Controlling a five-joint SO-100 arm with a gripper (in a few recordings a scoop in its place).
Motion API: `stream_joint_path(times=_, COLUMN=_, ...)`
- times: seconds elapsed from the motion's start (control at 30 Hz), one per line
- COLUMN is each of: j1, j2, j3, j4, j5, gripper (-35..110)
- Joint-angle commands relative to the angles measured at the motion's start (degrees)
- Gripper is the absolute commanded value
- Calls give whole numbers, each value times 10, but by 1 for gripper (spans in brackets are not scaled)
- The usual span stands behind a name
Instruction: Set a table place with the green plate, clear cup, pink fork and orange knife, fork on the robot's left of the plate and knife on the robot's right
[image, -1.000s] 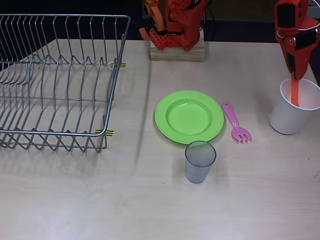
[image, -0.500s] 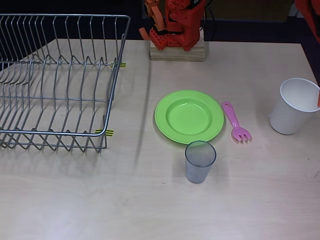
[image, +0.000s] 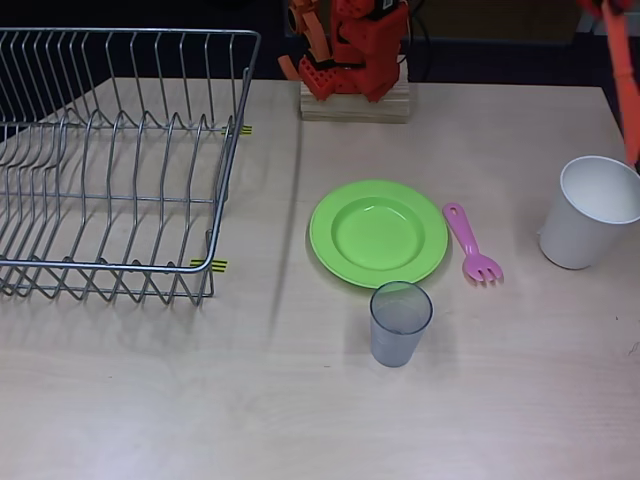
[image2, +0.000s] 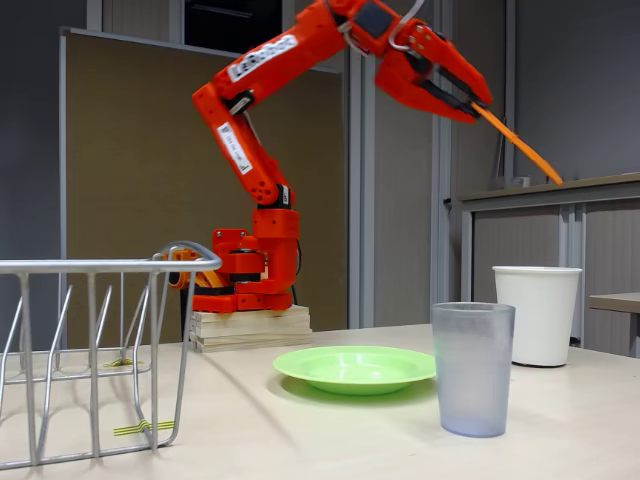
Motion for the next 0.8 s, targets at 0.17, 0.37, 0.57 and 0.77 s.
stream_joint_path(times=0.17, j1=233, j2=149, j3=277, j4=-8, j5=-265, gripper=0)
stream_joint_path(times=0.37, j1=324, j2=144, j3=378, j4=-40, j5=-330, gripper=0)
stream_joint_path(times=0.57, j1=392, j2=142, j3=417, j4=-119, j5=-446, gripper=0)
stream_joint_path(times=0.77, j1=433, j2=120, j3=447, j4=-200, j5=-557, gripper=0)
